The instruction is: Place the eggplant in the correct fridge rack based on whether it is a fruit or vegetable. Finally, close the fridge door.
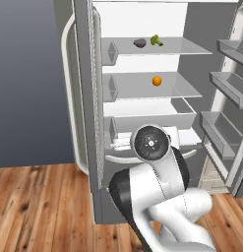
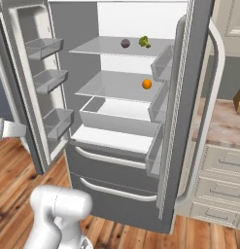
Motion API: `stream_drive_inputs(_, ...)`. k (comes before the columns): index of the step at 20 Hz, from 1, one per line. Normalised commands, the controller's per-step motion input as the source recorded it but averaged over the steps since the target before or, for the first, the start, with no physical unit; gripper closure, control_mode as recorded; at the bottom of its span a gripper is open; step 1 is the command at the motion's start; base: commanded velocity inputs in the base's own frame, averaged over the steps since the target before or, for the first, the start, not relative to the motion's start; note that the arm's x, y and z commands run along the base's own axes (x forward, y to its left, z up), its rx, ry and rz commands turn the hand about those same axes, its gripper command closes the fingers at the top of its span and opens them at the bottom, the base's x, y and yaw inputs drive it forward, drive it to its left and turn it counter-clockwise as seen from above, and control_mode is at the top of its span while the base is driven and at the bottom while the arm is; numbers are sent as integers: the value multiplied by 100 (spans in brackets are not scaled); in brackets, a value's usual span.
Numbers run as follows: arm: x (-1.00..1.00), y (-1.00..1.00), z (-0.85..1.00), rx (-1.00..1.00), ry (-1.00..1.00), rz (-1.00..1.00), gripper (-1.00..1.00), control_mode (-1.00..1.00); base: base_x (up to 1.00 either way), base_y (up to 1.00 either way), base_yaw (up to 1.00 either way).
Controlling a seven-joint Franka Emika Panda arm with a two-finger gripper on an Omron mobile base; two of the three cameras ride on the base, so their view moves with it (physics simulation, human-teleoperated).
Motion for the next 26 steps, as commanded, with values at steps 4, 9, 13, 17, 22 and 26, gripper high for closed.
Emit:
stream_drive_inputs(4,-37,100,0,-20,-33,-6,-100,-100,0,0,0)
stream_drive_inputs(9,-3,100,-3,-13,-26,-12,-100,-100,0,0,0)
stream_drive_inputs(13,13,100,-11,0,-16,-26,-100,-100,0,0,0)
stream_drive_inputs(17,42,91,0,-4,-13,-25,-100,-100,0,0,0)
stream_drive_inputs(22,62,20,-2,-2,-2,-18,-100,-100,0,0,0)
stream_drive_inputs(26,68,7,-8,-1,0,-17,-100,-100,0,0,0)
